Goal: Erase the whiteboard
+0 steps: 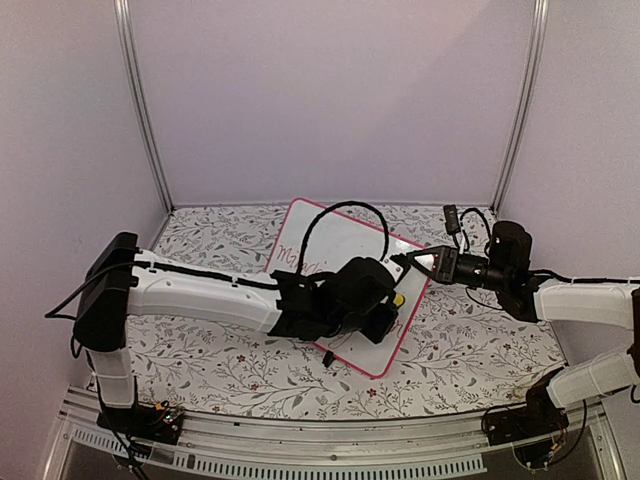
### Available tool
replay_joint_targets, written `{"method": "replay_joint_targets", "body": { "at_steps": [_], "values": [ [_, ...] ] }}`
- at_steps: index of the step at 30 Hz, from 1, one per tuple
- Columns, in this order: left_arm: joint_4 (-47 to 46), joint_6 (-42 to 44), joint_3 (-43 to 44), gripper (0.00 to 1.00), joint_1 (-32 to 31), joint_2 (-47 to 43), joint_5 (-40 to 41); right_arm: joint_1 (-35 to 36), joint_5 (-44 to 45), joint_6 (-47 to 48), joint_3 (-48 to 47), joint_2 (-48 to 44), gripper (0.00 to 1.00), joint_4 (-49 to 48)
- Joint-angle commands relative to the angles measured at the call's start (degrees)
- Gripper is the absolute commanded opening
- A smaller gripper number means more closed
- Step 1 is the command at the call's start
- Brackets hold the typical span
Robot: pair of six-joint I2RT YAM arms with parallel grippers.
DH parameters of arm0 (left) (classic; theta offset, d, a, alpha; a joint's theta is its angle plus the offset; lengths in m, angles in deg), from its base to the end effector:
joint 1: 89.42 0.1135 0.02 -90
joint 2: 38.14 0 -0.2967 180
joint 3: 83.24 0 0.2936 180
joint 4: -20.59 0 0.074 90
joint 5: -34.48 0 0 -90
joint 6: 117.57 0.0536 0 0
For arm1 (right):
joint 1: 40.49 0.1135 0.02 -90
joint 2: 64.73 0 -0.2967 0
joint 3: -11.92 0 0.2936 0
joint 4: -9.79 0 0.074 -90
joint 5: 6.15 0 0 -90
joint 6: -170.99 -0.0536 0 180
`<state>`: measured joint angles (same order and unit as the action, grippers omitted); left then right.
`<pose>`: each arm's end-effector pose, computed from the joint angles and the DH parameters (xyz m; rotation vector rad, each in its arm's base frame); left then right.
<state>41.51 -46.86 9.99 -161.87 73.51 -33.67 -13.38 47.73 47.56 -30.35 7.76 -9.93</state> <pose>0.1709 -0.4743 0.2181 0.8153 2.0846 -0.4577 0.2524 0.1647 0.2273 -0.3979 1.8697 1.2930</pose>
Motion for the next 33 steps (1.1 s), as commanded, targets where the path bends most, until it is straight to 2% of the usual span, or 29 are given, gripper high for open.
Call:
{"method": "replay_joint_targets", "body": {
  "at_steps": [1, 8, 22, 29, 33],
  "values": [
    [0.91, 4.75, 6.50, 0.00, -0.36, 7.36, -2.17, 4.51, -7.91, 5.56, 0.95, 1.43, 0.00, 7.47],
    [3.62, 2.57, 9.03, 0.00, 2.48, 7.30, 4.90, 4.44, -8.00, 5.66, 0.95, 1.16, 0.00, 7.93],
    [5.71, -5.23, -8.77, 0.00, 5.19, -2.53, 10.22, 4.70, -7.92, 5.57, 0.77, 2.55, 0.00, 7.32],
    [5.29, -4.93, -9.08, 0.00, 6.65, -4.95, 11.29, 4.88, -7.90, 5.59, 0.77, 2.58, 0.00, 7.35],
    [3.85, -5.43, -9.53, 0.00, 9.78, -8.65, 10.42, 4.89, -7.91, 5.65, 0.73, 2.57, 0.00, 7.42]
  ]
}}
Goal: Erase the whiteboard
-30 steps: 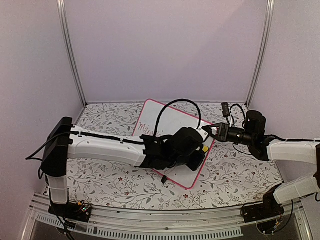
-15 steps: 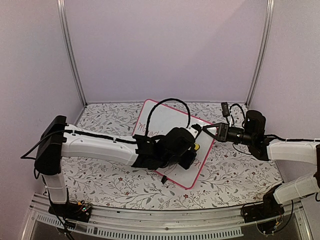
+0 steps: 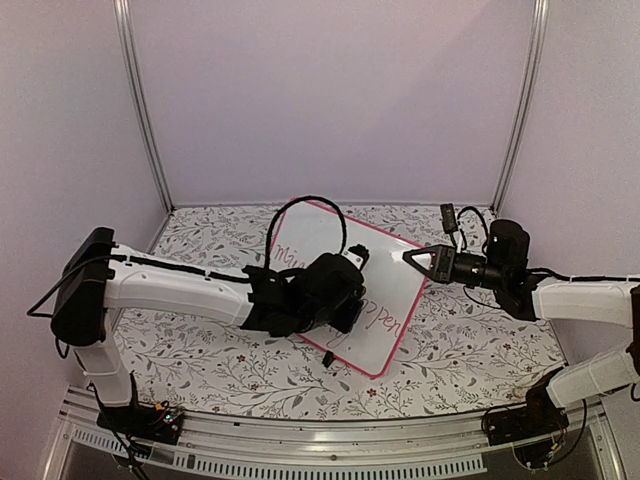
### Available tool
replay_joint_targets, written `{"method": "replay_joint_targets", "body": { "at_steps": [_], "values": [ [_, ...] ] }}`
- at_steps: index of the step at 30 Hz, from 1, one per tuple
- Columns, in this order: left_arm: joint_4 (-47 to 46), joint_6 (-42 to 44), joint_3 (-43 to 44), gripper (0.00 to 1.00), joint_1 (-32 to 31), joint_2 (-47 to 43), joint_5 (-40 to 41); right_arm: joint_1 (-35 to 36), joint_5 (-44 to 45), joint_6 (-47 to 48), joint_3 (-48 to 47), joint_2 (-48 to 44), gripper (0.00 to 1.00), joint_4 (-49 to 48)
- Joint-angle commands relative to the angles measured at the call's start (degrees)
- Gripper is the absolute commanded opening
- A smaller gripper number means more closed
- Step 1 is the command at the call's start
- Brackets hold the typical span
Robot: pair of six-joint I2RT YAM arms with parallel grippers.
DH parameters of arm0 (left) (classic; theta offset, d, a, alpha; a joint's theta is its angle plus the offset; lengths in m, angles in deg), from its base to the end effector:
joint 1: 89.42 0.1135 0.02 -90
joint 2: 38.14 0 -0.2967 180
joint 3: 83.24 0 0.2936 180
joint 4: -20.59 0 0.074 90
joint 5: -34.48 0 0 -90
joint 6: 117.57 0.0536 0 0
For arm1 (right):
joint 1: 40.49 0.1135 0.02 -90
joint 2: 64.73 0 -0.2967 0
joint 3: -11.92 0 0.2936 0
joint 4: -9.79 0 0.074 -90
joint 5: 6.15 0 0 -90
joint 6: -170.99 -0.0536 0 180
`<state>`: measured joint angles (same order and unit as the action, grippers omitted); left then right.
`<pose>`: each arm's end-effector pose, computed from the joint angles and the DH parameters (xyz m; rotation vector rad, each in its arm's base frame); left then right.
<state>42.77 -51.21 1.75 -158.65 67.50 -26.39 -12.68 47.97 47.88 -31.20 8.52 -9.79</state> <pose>0.1887 -0.4240 0.2135 0.6249 2.1338 -0.3033 0.2541 0.1696 0.2287 -0.4111 1.8686 1.2939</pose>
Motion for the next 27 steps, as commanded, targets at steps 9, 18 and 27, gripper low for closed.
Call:
{"method": "replay_joint_targets", "body": {
  "at_steps": [9, 18, 27],
  "values": [
    [9.18, 3.29, -3.11, 0.00, 19.83, -13.50, -0.09, 4.27, -8.33, 5.68, 1.59, 1.46, 0.00, 7.82],
    [13.41, 13.13, -7.30, 0.00, 30.86, -21.37, -5.71, 4.27, -8.42, 5.54, 1.45, 2.10, 0.00, 7.31],
    [16.53, 23.20, -2.94, 0.00, 31.82, -16.89, -13.92, 4.39, -8.43, 5.77, 1.30, 1.92, 0.00, 8.06]
  ]
}}
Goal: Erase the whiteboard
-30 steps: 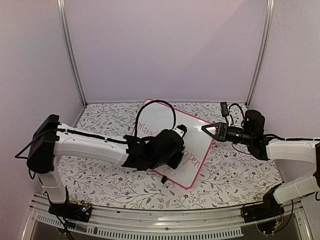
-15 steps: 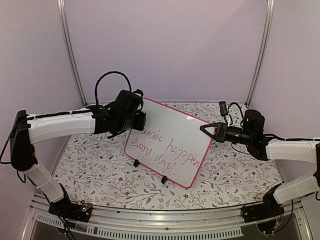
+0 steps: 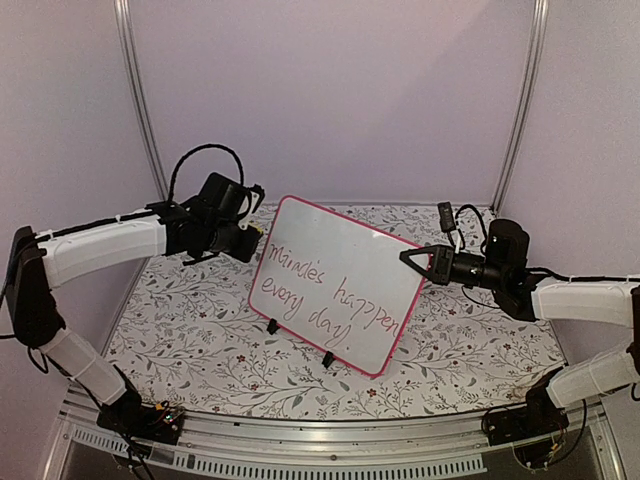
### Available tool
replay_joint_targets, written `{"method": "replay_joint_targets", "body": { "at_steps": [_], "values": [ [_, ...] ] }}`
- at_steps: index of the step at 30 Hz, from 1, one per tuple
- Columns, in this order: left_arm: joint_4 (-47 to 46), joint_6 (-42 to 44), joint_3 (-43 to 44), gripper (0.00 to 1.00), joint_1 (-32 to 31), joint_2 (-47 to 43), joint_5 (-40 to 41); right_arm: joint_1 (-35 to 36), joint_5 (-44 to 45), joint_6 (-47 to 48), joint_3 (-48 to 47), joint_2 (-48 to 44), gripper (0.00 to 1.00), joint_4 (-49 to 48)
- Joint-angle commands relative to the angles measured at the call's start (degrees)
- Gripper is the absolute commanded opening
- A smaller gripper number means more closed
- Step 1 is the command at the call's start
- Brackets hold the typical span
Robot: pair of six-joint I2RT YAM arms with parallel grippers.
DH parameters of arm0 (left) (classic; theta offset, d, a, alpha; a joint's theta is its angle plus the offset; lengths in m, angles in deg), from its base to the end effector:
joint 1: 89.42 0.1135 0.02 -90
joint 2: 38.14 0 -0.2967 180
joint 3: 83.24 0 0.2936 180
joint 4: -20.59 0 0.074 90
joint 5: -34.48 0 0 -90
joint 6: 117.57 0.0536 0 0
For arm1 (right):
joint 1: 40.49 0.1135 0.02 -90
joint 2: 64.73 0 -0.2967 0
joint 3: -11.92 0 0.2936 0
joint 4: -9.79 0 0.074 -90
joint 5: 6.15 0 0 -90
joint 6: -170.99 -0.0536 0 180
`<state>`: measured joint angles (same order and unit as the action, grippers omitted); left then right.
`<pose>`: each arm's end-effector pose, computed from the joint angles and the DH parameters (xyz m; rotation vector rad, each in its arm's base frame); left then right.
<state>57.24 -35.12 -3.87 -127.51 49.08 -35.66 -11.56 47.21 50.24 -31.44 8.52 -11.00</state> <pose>0.3144 -0.2233 0.2825 0.4399 2.2480 -0.0029 0.2511 0.1753 0.2328 -0.4834 1.8226 1.2910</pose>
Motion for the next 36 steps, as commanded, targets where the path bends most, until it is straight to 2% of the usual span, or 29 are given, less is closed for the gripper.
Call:
{"method": "replay_joint_targets", "body": {
  "at_steps": [1, 8, 17, 21, 29, 36],
  "values": [
    [1.00, 7.34, 2.14, 0.00, 1.35, 1.16, -5.73, 3.32, -7.70, 3.30, 1.38, 2.34, 0.00, 9.18],
    [-9.51, 7.20, -6.53, 0.00, 3.48, -0.82, -15.46, 3.55, -7.55, 3.45, 1.34, 2.56, 0.00, 9.56],
    [-12.47, 6.66, -5.75, 0.00, 3.66, -1.52, -21.28, 3.61, -7.74, 3.41, 1.16, 3.41, 0.00, 9.08],
    [-13.32, 6.23, -4.97, 0.00, 3.72, -1.52, -20.87, 3.59, -7.83, 3.41, 1.04, 3.46, 0.00, 9.15],
    [-9.87, 6.76, -4.05, 0.00, 3.66, 3.84, -17.48, 3.59, -7.96, 3.36, 1.00, 3.38, 0.00, 9.29],
    [-4.09, 3.53, -2.60, 0.00, 3.48, 5.65, -15.44, 3.68, -7.95, 3.45, 1.06, 2.87, 0.00, 9.79]
  ]
}}
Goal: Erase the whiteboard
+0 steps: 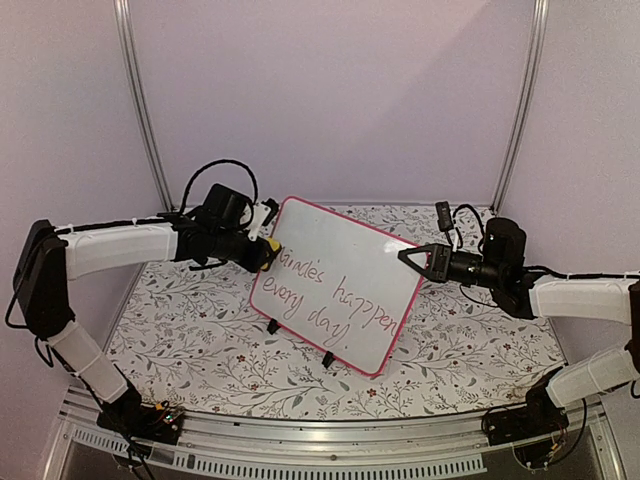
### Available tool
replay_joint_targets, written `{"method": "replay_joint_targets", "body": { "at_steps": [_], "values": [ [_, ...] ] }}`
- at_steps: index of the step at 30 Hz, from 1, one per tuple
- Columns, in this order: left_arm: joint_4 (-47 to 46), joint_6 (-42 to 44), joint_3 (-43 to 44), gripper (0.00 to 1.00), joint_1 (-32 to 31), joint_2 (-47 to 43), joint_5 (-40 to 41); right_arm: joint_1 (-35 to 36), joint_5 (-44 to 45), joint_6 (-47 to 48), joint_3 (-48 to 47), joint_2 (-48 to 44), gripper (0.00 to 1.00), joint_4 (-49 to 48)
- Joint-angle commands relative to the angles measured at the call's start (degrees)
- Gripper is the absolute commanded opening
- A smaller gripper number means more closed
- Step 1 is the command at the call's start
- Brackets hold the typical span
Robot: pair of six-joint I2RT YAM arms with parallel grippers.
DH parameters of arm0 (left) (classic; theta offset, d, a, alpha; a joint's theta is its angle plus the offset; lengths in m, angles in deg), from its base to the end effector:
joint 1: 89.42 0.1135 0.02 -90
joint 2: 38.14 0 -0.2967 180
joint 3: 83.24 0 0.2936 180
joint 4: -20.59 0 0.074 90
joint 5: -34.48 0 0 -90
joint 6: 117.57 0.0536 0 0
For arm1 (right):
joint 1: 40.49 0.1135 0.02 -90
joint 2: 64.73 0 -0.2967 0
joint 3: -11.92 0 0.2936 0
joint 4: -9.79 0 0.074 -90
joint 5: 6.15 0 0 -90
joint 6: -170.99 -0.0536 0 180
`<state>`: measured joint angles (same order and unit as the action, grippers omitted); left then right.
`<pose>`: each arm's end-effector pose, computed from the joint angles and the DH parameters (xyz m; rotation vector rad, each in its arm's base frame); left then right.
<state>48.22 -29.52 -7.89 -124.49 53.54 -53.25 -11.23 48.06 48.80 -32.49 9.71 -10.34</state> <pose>0.3305 -0.2294 0.2390 0.6518 2.2616 -0.2733 0.2554 0.1790 0.2322 -0.4516 1.8497 1.2992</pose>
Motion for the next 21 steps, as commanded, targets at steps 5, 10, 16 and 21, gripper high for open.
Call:
{"method": "replay_joint_targets", "body": {
  "at_steps": [5, 10, 16, 21],
  "values": [
    [6.61, -6.64, -0.27, 0.00, -0.12, 0.36, 2.13, 3.35, -8.93, 4.94, 1.86, 1.93, 0.00, 9.07],
    [6.98, -11.90, -2.55, 0.00, -0.73, 1.50, 1.48, 3.37, -8.95, 4.95, 1.95, 2.12, 0.00, 9.07],
    [6.42, -14.46, -4.64, 0.00, -1.91, 1.04, 3.89, 3.35, -8.65, 5.22, 1.74, 1.87, 0.00, 9.95],
    [1.28, -14.04, -5.63, 0.00, -2.17, -3.61, 2.26, 3.35, -8.88, 4.61, 1.21, 2.24, 0.00, 11.06]
  ]
}}
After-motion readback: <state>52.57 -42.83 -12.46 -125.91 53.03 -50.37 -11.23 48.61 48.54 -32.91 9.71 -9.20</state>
